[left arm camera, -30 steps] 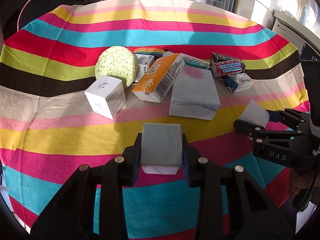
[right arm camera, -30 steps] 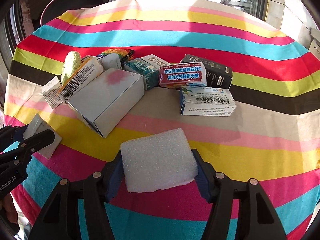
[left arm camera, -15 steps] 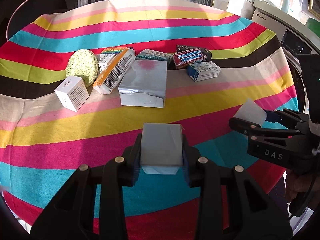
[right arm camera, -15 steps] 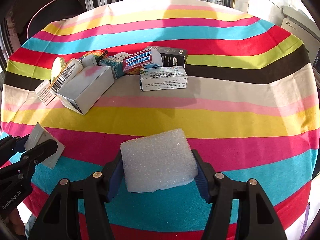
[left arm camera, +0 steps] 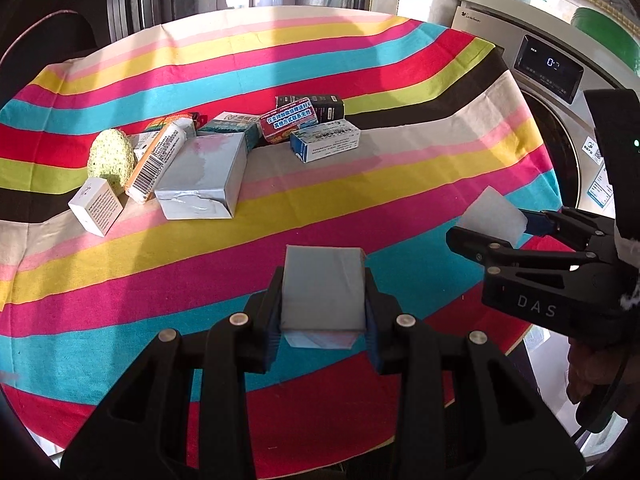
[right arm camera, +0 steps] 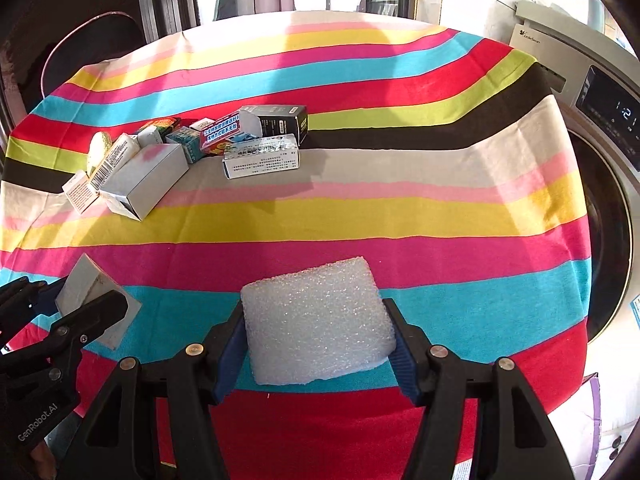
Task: Organize objects
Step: 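Carry foam block with right tool while left tool carries grey box to bin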
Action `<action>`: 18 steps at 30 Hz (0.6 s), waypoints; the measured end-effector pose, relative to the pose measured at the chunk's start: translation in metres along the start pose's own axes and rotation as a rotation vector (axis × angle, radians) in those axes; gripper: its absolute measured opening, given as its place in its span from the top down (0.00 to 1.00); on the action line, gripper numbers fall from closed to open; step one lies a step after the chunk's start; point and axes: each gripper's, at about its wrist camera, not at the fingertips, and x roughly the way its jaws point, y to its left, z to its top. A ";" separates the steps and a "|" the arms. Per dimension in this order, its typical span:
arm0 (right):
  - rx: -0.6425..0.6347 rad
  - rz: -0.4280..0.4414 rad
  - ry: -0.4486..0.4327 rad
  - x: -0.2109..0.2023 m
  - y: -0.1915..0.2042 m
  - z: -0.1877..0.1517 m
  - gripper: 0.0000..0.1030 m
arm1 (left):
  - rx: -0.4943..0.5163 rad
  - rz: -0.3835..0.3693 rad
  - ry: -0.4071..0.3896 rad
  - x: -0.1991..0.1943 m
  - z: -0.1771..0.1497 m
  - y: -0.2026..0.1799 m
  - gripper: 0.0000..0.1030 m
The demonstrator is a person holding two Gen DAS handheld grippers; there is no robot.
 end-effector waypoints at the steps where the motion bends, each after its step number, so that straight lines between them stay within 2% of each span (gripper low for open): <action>1: 0.005 -0.007 -0.001 -0.003 -0.004 -0.002 0.39 | 0.009 -0.005 -0.002 -0.001 0.000 -0.005 0.63; 8: 0.050 -0.061 0.002 -0.020 -0.040 -0.022 0.39 | 0.077 -0.054 -0.007 -0.006 -0.001 -0.046 0.63; 18: 0.132 -0.141 0.011 -0.044 -0.091 -0.057 0.39 | 0.193 -0.188 0.009 -0.015 -0.003 -0.119 0.63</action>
